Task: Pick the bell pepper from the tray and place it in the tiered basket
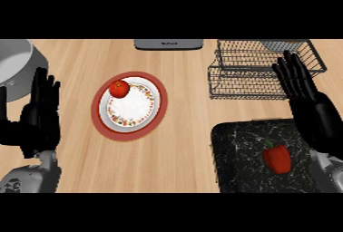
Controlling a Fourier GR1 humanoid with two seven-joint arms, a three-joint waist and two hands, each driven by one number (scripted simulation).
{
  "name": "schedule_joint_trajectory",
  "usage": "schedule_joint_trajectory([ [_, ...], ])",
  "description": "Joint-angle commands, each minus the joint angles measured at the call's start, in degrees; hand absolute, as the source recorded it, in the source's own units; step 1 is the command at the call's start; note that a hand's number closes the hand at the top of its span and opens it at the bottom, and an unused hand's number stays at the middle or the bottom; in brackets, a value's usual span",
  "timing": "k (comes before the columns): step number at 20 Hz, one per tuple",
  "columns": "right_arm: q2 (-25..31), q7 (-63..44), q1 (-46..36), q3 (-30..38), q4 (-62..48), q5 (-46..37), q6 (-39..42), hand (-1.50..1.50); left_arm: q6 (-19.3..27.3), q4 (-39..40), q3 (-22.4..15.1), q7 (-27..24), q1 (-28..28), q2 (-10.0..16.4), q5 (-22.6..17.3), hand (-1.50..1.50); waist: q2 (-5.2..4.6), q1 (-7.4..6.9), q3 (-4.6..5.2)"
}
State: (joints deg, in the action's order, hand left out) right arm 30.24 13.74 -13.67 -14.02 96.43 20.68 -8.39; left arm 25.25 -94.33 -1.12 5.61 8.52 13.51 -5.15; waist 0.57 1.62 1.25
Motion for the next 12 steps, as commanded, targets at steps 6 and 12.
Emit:
schedule_joint_trajectory([
  [6,3.8,19.7,19.6,10.0,5.2,0.9,4.4,1.5,-13.7,4.1,-7.6,6.7,-0.5,1.1,-5.2,0.0,-0.18,3.7,-1.46],
  [12,-7.4,32.0,31.4,21.8,-6.8,2.3,-6.0,-1.5,-18.3,3.2,-9.1,8.6,-2.1,0.0,-9.4,0.0,-0.36,1.09,-1.41],
])
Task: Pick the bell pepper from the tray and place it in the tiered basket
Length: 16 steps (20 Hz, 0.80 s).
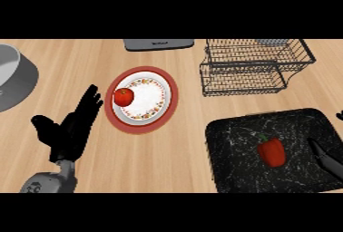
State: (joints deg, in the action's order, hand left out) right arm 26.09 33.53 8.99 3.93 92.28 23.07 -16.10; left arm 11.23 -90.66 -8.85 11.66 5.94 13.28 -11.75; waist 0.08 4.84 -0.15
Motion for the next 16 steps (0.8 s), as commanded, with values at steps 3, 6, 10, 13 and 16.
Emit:
schedule_joint_trajectory([
  [3,-0.5,15.5,15.0,1.3,1.2,-7.2,2.4,-1.5,-6.6,2.8,-0.5,1.3,2.5,0.8,-3.0,0.0,0.02,-2.96,0.17],
  [6,-0.2,11.3,20.7,-2.7,7.4,-15.9,-5.2,-1.5,-6.1,3.6,-1.6,0.8,1.7,0.2,-1.5,0.0,0.06,-3.27,0.27],
  [10,4.5,2.1,30.5,-0.8,15.5,-23.3,-12.4,-1.5,-7.0,5.4,-0.3,-1.7,1.2,0.4,-2.0,0.0,-0.08,-2.57,0.52],
  [13,5.8,-6.1,36.5,0.5,18.4,-30.7,-19.1,-1.5,-6.5,3.8,-1.9,-1.3,0.9,-0.5,-1.2,0.0,-0.29,-2.61,0.69],
  [16,5.9,-16.8,41.8,-0.8,25.3,-38.0,-23.0,-1.5,-7.6,3.9,-1.5,-0.8,1.2,0.0,-2.0,0.0,-0.76,-3.66,0.83],
])
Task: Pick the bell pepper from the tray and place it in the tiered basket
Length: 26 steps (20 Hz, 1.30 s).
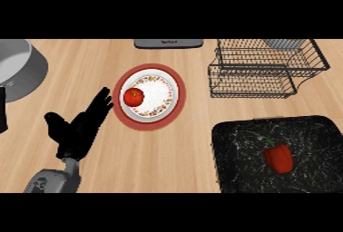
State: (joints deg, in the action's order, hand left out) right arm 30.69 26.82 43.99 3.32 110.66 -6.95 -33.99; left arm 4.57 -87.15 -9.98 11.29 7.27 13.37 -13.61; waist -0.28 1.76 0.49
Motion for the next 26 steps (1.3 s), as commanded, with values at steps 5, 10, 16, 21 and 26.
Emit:
schedule_joint_trajectory([
  [5,-0.4,-27.6,11.7,-6.2,17.4,-22.0,-4.9,-1.5,-1.4,0.5,-0.8,1.1,0.8,0.0,0.1,0.0,-0.7,-2.57,-0.04],
  [10,-2.2,-44.0,10.4,-11.4,26.4,-34.1,2.4,-1.5,-0.6,1.1,-2.2,0.9,2.6,-1.7,1.6,0.0,-0.86,-3.62,-0.09],
  [16,-6.9,-59.0,3.4,-15.4,22.8,-49.8,9.2,-1.5,-2.0,1.2,-1.3,1.2,3.3,-1.7,0.2,0.0,-0.77,-4.17,-0.15],
  [21,-14.2,-69.0,-4.0,-26.0,20.6,-64.8,17.8,-1.5,-0.8,0.5,-1.1,2.2,3.0,-1.8,1.5,0.0,0.01,-2.94,-0.34],
  [26,-21.7,-74.5,-18.0,-29.3,10.3,-68.1,24.0,-1.5,-5.2,3.8,2.7,1.3,4.2,0.2,-0.8,0.0,0.16,-2.2,-0.46],
])
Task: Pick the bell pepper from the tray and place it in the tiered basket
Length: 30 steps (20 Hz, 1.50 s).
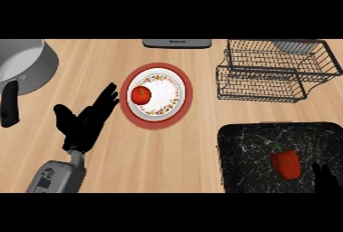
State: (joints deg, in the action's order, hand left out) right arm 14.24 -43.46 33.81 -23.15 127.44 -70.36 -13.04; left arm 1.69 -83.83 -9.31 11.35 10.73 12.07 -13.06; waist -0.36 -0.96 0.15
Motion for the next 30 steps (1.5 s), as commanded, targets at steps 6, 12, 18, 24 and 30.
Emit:
schedule_joint_trajectory([
  [6,-7.0,-7.0,-11.4,-0.4,-9.6,-7.5,4.6,-1.5,-0.5,-1.1,1.2,1.2,-0.8,-1.6,1.6,0.0,0.38,0.98,-0.15],
  [12,-4.9,-2.8,-11.8,4.5,-15.1,-5.1,-1.3,-1.5,1.6,-5.2,0.5,5.5,-1.7,-3.6,4.1,0.0,0.41,1.02,-0.17],
  [18,-5.6,-1.1,-12.6,5.7,-16.9,-4.0,-3.8,-1.5,-3.5,-4.0,4.0,3.4,-2.1,-2.5,2.4,0.0,0.4,1.03,-0.16],
  [24,-3.7,4.1,-11.0,9.8,-18.1,2.2,-7.0,-1.5,-4.5,-0.6,5.2,-0.2,-2.8,-2.9,4.7,0.0,0.39,1.12,-0.15],
  [30,-6.3,4.0,-14.3,10.2,-20.5,1.4,-5.9,-1.5,-3.9,2.2,6.0,1.1,1.5,-5.5,5.1,0.0,0.35,1.24,-0.14],
])
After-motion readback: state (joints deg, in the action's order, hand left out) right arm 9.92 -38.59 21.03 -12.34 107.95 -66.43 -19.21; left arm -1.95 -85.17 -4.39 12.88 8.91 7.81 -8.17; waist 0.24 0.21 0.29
